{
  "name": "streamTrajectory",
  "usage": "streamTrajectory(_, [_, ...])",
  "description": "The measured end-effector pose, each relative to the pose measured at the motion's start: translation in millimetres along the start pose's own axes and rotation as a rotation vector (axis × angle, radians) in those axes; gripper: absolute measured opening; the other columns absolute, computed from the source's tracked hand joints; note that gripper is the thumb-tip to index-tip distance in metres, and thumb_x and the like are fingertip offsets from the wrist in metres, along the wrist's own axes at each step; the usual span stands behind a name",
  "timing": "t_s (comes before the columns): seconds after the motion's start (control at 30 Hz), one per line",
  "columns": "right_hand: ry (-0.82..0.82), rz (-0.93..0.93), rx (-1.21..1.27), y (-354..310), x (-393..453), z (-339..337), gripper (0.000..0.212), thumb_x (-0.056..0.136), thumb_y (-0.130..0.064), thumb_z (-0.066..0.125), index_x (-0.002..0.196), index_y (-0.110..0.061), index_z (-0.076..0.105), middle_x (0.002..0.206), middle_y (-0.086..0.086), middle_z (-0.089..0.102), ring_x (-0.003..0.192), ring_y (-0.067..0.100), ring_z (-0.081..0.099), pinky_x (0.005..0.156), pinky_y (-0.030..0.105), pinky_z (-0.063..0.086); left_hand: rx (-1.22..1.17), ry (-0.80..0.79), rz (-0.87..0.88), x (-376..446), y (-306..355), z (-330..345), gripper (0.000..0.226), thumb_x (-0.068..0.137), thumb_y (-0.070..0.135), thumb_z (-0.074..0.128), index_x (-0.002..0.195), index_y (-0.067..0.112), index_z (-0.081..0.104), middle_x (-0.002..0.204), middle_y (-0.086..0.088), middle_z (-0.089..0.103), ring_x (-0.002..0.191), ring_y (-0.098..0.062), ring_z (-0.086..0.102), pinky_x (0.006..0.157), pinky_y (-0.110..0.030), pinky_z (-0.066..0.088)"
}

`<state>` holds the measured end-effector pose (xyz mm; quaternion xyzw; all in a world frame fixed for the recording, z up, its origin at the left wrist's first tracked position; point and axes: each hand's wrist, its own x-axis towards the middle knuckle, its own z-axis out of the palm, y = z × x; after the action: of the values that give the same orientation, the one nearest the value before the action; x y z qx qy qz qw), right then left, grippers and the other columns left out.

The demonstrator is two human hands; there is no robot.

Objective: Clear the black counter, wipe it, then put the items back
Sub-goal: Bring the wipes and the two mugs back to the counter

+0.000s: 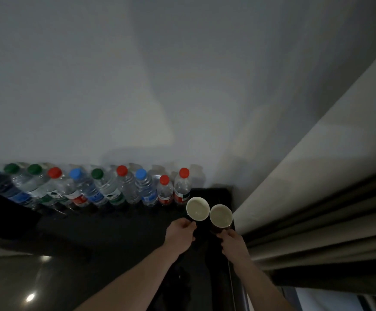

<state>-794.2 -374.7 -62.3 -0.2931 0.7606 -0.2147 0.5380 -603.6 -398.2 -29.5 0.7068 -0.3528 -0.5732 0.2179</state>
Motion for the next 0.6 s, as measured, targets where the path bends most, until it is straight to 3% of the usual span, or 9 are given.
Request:
streamTrajectory(0.13, [-0.011,-0.015,-0.025,-13,12,-6,0.012,0.099,-0.032,0.059,0.098,-0.023,0.068,0.101,0.005,0.072,0.098,0.029,0.069,0.093,0.049,0.058,0.003,0.026,-0.011,21,5,15,0.017,0.1,0.029,0.062,0.092,0.018,0.073,0.092,0.0,0.076,0.07,-0.012,0.071,0.068,-0.027,0.058])
streamTrajectory(0.43, [-0.03,-0.003,-0.023,-9,67,-8,0.016,0.094,-0.036,0.057,0.095,-0.025,0.068,0.103,0.006,0.074,0.103,0.032,0.069,0.097,0.052,0.055,0.034,0.086,-0.038,48,10,41,0.019,0.1,0.029,0.061,0.091,0.017,0.072,0.085,0.001,0.075,0.072,-0.011,0.074,0.066,-0.026,0.056])
streamTrajectory(0.6, [-0.052,0.001,0.054,-8,90,-7,0.022,0.092,-0.032,0.05,0.093,-0.02,0.069,0.101,0.016,0.073,0.085,0.027,0.063,0.077,0.044,0.048,-0.008,0.1,-0.064,56,5,52,0.021,0.099,0.03,0.062,0.088,0.016,0.072,0.078,-0.001,0.075,0.072,-0.015,0.075,0.073,-0.034,0.061])
